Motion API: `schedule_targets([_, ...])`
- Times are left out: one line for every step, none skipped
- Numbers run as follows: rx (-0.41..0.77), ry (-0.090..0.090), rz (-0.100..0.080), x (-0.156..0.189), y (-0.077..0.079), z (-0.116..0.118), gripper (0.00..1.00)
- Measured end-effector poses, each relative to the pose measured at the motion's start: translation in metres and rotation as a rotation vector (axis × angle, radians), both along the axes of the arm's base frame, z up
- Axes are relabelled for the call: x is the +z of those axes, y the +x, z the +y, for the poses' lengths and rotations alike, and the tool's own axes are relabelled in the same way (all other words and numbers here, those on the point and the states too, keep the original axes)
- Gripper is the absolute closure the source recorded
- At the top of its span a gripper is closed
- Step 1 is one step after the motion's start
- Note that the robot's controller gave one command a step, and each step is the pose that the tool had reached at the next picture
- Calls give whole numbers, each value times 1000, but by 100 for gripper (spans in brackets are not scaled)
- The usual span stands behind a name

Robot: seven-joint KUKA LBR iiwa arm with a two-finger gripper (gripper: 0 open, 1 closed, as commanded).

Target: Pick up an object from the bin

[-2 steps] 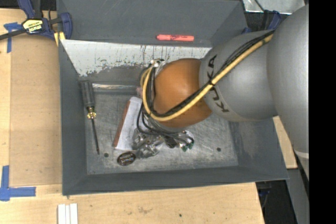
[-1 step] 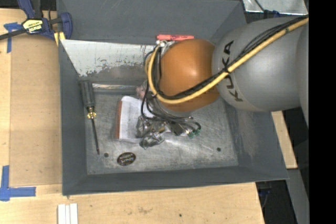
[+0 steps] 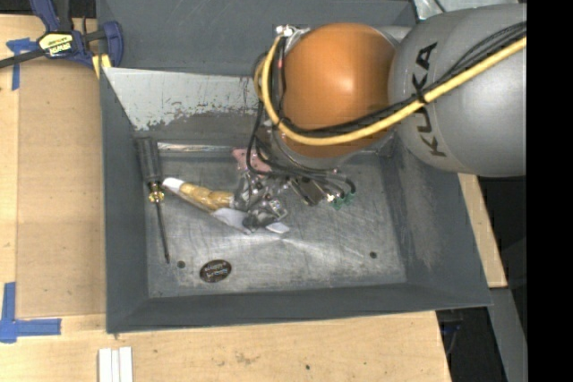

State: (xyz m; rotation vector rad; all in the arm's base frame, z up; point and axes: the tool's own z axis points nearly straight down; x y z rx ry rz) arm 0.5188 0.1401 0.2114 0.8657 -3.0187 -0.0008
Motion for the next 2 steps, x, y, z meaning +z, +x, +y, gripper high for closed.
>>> schedule_targets([-377, 0, -2, -29, 5, -65, 100])
schedule_targets([-376, 0, -2, -29, 5, -64, 100])
